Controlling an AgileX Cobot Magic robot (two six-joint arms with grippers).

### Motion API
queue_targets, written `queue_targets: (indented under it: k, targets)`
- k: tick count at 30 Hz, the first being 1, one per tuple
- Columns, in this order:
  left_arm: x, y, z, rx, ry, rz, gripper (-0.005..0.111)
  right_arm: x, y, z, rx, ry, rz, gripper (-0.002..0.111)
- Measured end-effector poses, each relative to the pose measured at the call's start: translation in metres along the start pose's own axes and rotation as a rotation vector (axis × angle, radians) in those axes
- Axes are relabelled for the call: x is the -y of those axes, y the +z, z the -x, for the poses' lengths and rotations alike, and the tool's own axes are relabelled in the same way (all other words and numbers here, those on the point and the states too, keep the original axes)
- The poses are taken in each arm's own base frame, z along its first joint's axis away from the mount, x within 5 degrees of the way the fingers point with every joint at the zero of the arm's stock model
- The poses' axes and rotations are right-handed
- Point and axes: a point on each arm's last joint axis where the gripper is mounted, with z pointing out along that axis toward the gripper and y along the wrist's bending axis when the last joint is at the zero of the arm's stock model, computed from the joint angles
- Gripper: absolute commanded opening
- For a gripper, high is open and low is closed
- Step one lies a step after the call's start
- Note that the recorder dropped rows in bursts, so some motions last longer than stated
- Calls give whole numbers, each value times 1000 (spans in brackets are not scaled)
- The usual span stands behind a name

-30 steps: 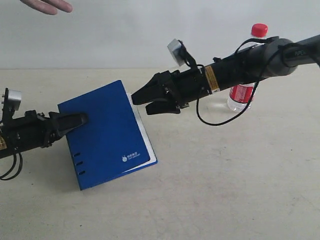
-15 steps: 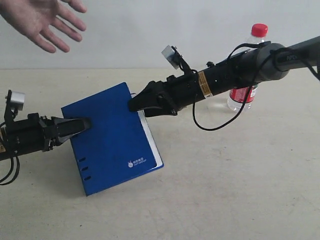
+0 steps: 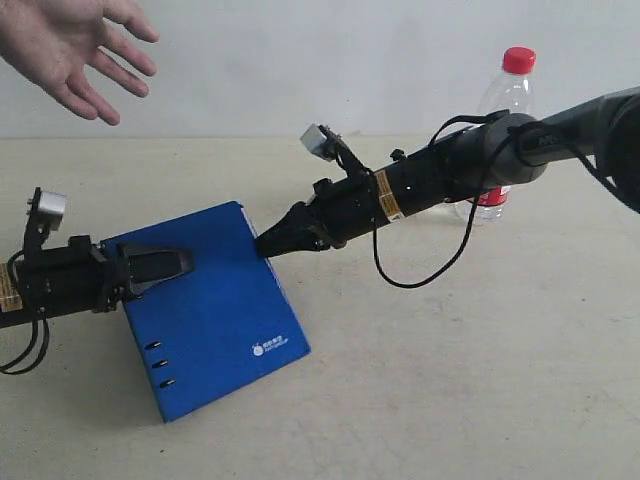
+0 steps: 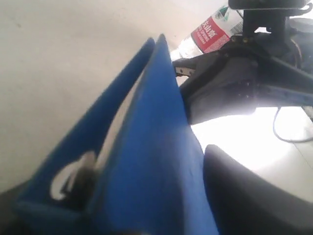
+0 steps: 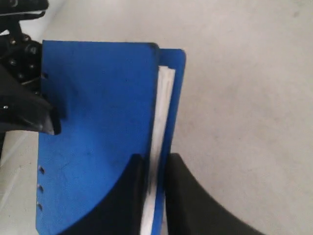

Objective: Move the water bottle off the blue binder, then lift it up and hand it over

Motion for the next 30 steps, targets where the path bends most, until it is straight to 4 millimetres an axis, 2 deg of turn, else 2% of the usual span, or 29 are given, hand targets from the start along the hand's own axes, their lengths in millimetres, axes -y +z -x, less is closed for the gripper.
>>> queue_targets:
  k: [2, 4, 8, 14, 18, 23, 30]
  targets:
    - [-1, 5, 3, 1, 4, 8, 57, 0, 1, -1, -14, -14, -2, 0]
    - [0, 11, 7, 3, 13, 5, 47, 0, 0, -2, -20, -20, -5, 0]
    - [3, 18, 16, 24, 2, -17, 5, 3, -3, -2, -23, -10, -10, 0]
    - [5, 19, 17, 19, 8, -42, 4, 1, -13, 2, -14, 36, 10, 0]
    - [15, 13, 20, 37, 49, -68, 4, -11, -40, 18, 24, 47, 41, 0]
    - [47, -7, 21, 76, 164, -54, 4, -36, -78, 46, 104, -8, 37, 0]
    - [104, -56, 8, 216, 319, 101, 4, -76, -101, 71, 146, -100, 34, 0]
